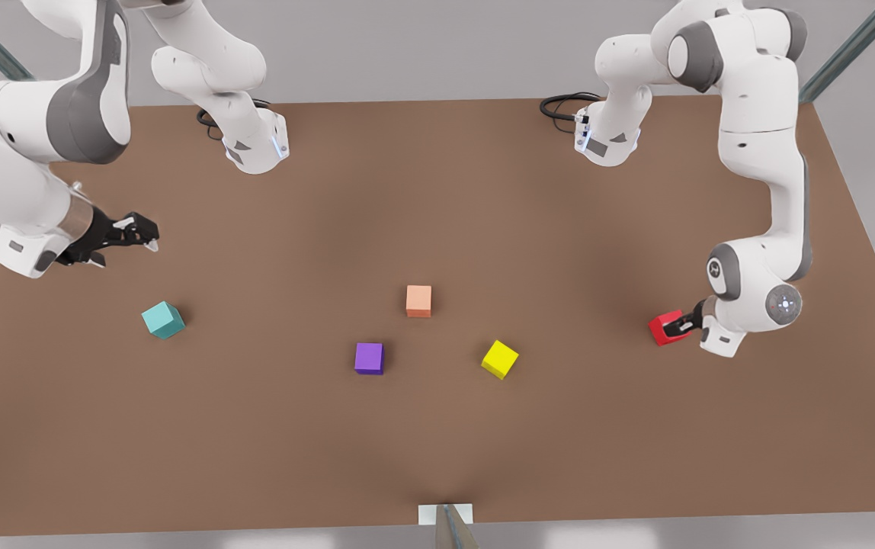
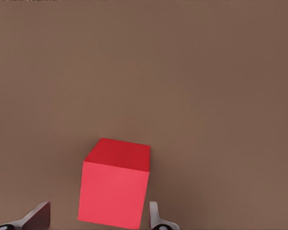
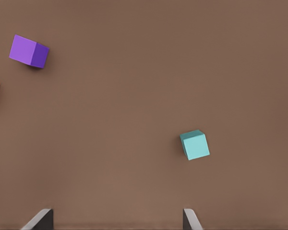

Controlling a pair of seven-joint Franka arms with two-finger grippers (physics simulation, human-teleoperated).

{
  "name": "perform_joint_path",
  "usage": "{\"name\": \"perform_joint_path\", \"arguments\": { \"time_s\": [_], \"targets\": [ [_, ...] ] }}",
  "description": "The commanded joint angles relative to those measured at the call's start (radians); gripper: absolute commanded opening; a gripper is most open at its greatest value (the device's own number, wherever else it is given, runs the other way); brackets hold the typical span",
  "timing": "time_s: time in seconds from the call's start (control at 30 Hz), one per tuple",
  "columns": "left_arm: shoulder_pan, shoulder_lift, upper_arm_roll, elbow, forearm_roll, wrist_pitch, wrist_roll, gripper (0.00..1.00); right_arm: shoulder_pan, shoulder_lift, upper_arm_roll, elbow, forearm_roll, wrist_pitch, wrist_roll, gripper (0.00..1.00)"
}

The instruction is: Pick up red wooden cube and pass to hand red wooden cube and place in blue wooden cube

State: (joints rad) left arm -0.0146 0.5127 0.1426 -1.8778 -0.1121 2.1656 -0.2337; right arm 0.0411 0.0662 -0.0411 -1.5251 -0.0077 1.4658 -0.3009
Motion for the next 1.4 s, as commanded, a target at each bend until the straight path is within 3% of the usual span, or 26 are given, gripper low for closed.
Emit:
{"name": "perform_joint_path", "arguments": {
  "time_s": [0.0,0.6,0.63,0.67,0.9,0.97,1.03,1.1,1.17,1.23,1.3,1.37],
  "targets": [
    [-0.001,0.010,0.000,-0.001,0.000,0.086,-0.010,1.00,0.008,0.000,0.000,-0.003,0.000,-0.002,-0.007,1.00],
    [-0.007,0.095,-0.005,-0.024,0.000,0.111,0.162,1.00,0.006,0.006,0.000,-0.026,0.000,0.002,-0.007,1.00],
    [-0.007,0.096,-0.006,-0.023,0.000,0.111,0.160,0.86,0.006,0.004,0.000,-0.030,0.000,0.004,-0.007,1.00],
    [-0.007,0.096,-0.006,-0.021,0.000,0.112,0.160,0.63,0.006,0.004,0.000,-0.030,0.000,0.004,-0.007,1.00],
    [-0.002,0.079,-0.046,0.011,-0.081,0.109,0.149,0.57,0.016,0.024,0.004,-0.024,0.000,0.030,-0.007,1.00],
    [0.001,0.066,-0.149,0.057,-0.122,0.051,0.062,0.58,0.019,0.060,0.009,-0.012,0.028,0.048,-0.020,1.00],
    [0.004,0.073,-0.196,0.241,-0.297,-0.263,0.053,0.58,0.062,0.121,0.012,0.029,0.034,0.053,-0.111,1.00],
    [0.001,0.073,-0.287,0.327,-0.339,-0.389,0.025,0.58,0.062,0.274,0.012,0.138,0.213,0.041,-0.409,1.00],
    [0.001,0.073,-0.406,0.393,-0.337,-0.458,-0.010,0.58,0.086,0.349,0.042,0.149,0.424,0.041,-0.492,1.00],
    [-0.008,0.084,-0.572,0.453,-0.380,-0.445,-0.021,0.58,0.094,0.497,0.101,0.209,0.733,0.048,-0.573,1.00],
    [-0.013,0.156,-0.635,0.505,-0.550,-0.316,-0.015,0.57,0.108,0.685,0.125,0.347,0.949,0.059,-0.639,1.00],
    [-0.016,0.285,-0.739,0.583,-0.583,-0.195,0.034,0.57,0.152,0.719,0.153,0.350,1.002,0.263,-0.811,1.00]
  ]
}}
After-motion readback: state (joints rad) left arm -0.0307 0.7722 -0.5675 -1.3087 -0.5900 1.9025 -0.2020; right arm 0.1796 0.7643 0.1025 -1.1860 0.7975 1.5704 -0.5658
